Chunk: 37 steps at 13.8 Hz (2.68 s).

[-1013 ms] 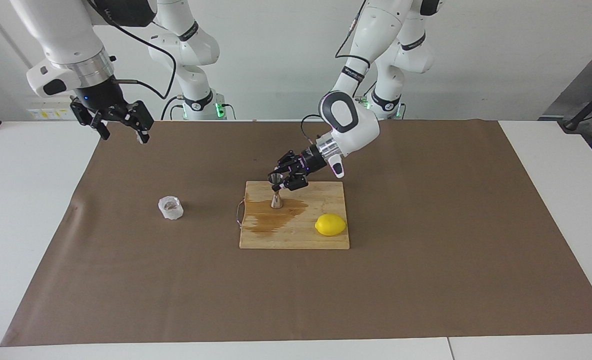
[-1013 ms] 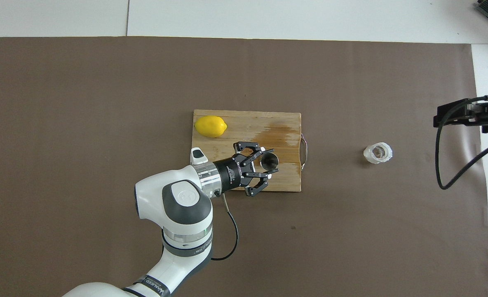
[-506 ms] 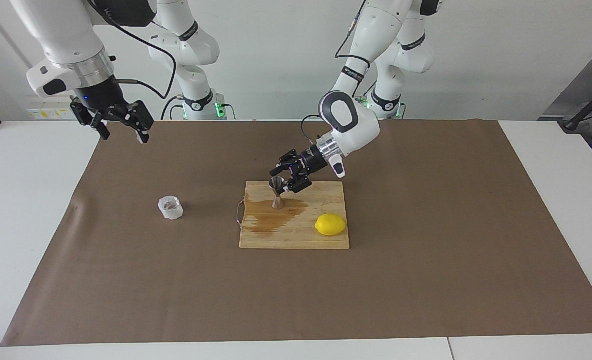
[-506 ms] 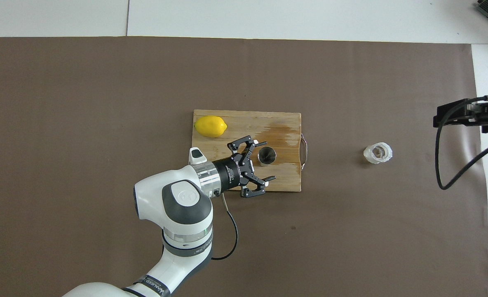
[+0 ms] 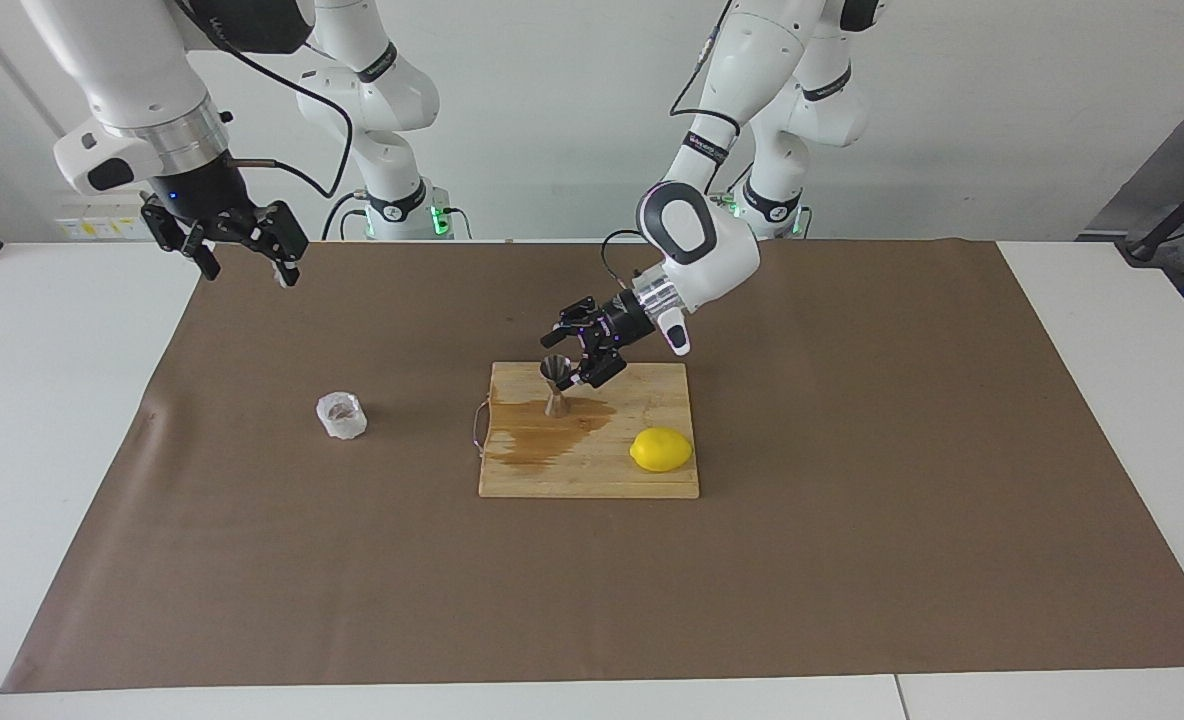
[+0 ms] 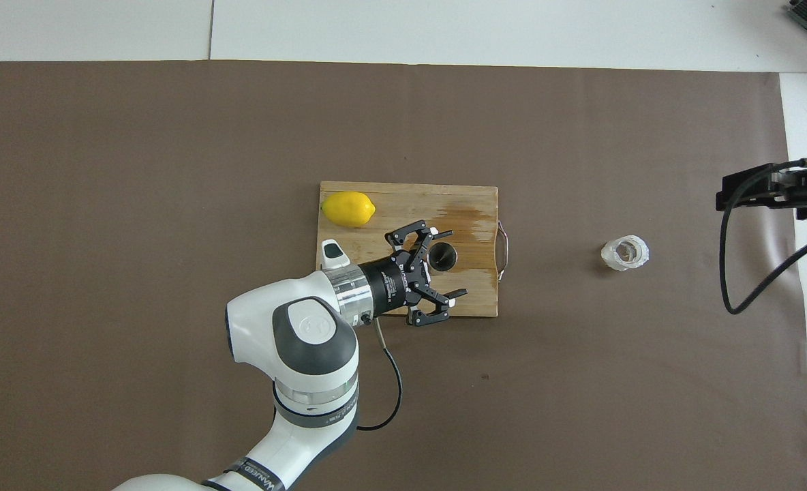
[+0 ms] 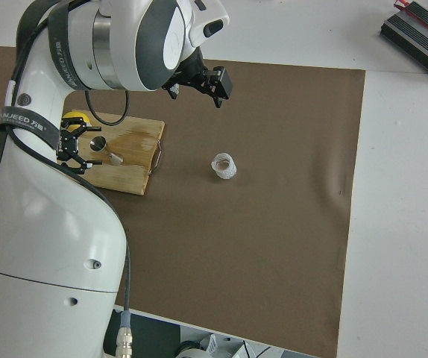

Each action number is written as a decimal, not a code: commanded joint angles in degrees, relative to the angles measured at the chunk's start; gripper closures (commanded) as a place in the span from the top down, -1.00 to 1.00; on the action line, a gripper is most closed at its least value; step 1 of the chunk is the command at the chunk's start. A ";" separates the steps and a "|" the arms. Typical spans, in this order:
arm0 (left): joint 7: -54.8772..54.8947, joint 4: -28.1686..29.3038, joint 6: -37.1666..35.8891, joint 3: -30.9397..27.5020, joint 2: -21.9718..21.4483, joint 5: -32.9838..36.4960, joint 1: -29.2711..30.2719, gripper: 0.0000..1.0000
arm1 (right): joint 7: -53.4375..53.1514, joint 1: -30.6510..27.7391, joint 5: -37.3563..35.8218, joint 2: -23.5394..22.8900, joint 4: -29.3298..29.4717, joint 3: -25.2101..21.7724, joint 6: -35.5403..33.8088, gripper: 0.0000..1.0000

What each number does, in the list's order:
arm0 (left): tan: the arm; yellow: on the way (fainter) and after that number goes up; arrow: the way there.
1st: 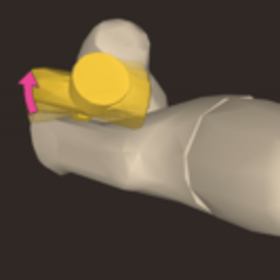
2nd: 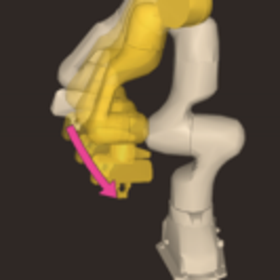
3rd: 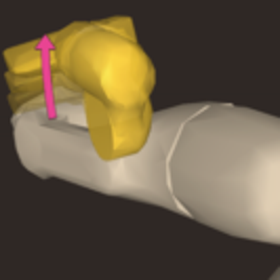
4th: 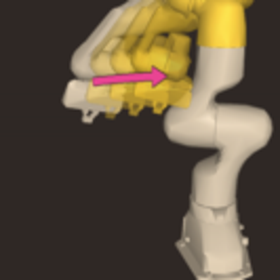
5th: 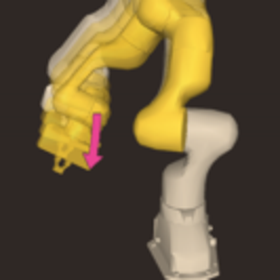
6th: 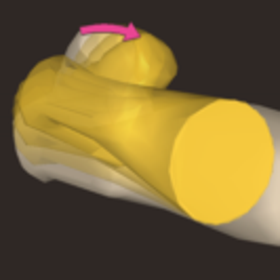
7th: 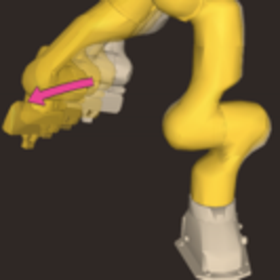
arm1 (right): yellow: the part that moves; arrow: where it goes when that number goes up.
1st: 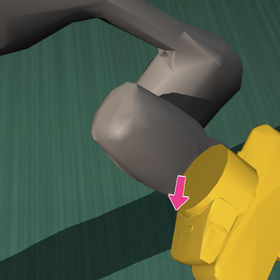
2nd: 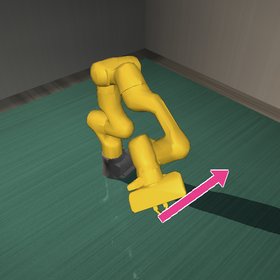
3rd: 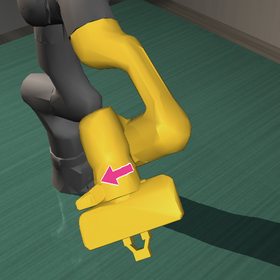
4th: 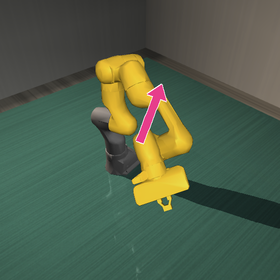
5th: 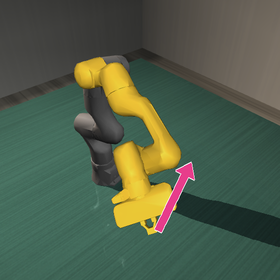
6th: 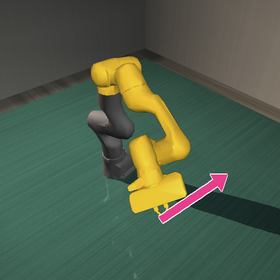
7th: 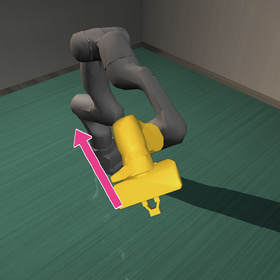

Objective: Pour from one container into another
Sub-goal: 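Lower the jigger onto the board and open the left gripper, then retract the left gripper while the right gripper reaches the white cup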

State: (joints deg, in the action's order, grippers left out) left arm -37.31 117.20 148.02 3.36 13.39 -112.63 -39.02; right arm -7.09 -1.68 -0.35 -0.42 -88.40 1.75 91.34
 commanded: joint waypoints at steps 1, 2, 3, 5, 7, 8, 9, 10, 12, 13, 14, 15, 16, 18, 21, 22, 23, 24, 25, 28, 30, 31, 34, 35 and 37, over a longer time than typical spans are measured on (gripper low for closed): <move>-3.02 1.53 0.60 -0.46 -3.98 -0.66 -1.94 1.00 | 3.13 -0.61 0.62 1.56 -2.29 0.53 1.03 1.00; -4.86 1.62 0.25 -0.37 -5.30 -0.66 -1.94 1.00 | 4.01 -0.61 0.62 1.83 -3.26 0.53 1.12 1.00; -6.88 1.62 -0.27 -0.46 -6.44 -0.66 -1.85 1.00 | 5.06 -0.61 0.62 2.52 -4.31 0.53 1.99 1.00; -9.27 1.62 -2.81 -0.72 -7.59 0.82 -1.15 1.00 | 10.66 -0.69 0.62 3.14 -5.90 0.53 3.49 1.00; -13.64 1.10 -4.84 -0.81 -8.12 10.19 1.65 1.00 | 16.12 -0.70 0.62 3.93 -7.30 0.44 3.49 1.00; -15.58 1.01 -7.72 -0.90 -8.56 12.59 3.15 1.00 | 19.28 -0.70 0.62 4.29 -8.27 0.44 3.58 1.00; -16.39 1.01 -10.27 -1.07 -8.91 14.26 4.47 1.00 | 22.53 -0.78 0.62 4.81 -8.97 0.44 4.10 1.00; -17.44 0.66 -13.26 -0.99 -9.00 19.07 6.74 1.00 | 27.08 -0.87 0.62 5.25 -10.29 0.53 5.06 1.00; -20.60 -0.74 -20.20 -0.99 -9.00 29.44 11.23 1.00 | 37.71 -1.05 0.70 6.74 -13.88 0.36 8.74 1.00; -20.70 -1.36 -22.66 -1.07 -9.00 32.53 12.81 1.00 | 43.68 -1.05 0.88 7.53 -15.82 0.09 10.85 1.00; -20.70 -2.32 -25.56 -1.07 -8.91 35.87 14.57 1.00 | 48.96 -1.05 1.05 8.50 -18.01 0.09 13.14 1.00; -20.70 -3.38 -28.20 -1.07 -8.74 40.34 16.41 1.00 | 53.36 -1.05 1.06 9.38 -20.03 0.00 15.59 1.00; -20.70 -4.52 -30.14 -1.07 -8.65 44.74 18.17 1.00 | 57.41 -1.05 1.14 10.17 -21.97 0.00 17.71 1.00; -20.53 -6.54 -34.27 -1.07 -8.65 51.43 21.08 1.00 | 64.36 -1.05 1.40 10.97 -24.79 0.00 20.71 1.00; -19.91 -8.83 -38.15 -1.07 -8.47 59.78 24.07 1.00 | 72.28 -1.05 2.02 10.88 -27.95 0.09 21.50 1.00; -18.95 -9.71 -39.03 -1.07 -8.47 62.25 24.86 1.00 | 77.26 -1.40 4.98 10.53 -29.27 -0.17 22.90 1.00; -17.03 -10.58 -39.21 -1.07 -8.47 65.75 25.13 1.00 | 83.06 -2.88 8.58 10.09 -30.76 -0.26 24.65 1.00; -14.49 -11.55 -39.21 -1.07 -8.47 70.31 25.13 1.00 | 88.86 -3.94 10.70 8.96 -31.39 -0.26 26.85 1.00; -11.59 -12.26 -39.30 -1.07 -8.65 74.10 25.13 1.00 | 93.96 -4.38 11.42 7.56 -31.39 -0.17 27.74 1.00; -6.39 -14.02 -39.21 -0.99 -9.35 83.86 24.96 1.00 | 106.01 -6.31 16.50 3.69 -31.39 -0.17 29.50 1.00; -2.53 -13.85 -38.69 -0.99 -10.31 86.78 24.87 1.00 | 114.80 -7.98 20.37 0.35 -31.39 -0.26 29.59 1.00; 1.84 -13.76 -38.69 -1.07 -11.62 88.01 24.96 1.00 | 117.72 -8.86 21.17 -0.88 -31.39 -0.26 29.77 1.00; 9.26 -13.49 -39.12 -1.07 -15.05 94.60 25.13 1.00 | 122.65 -9.04 23.27 -3.87 -31.39 -0.17 31.53 1.00; 11.79 -13.49 -39.30 -1.07 -15.85 96.70 25.22 1.00 | 125.71 -9.13 26.08 -4.93 -31.39 -0.17 32.40 1.00; 19.69 -13.84 -39.30 -1.16 -16.73 98.57 26.54 1.00 | 128.81 -9.13 27.07 -6.60 -31.39 -0.17 33.55 1.00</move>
State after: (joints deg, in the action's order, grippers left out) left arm -24.04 103.06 109.90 1.98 -1.79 -16.13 -14.10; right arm 118.12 -10.11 24.58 -5.58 -119.78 1.04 123.69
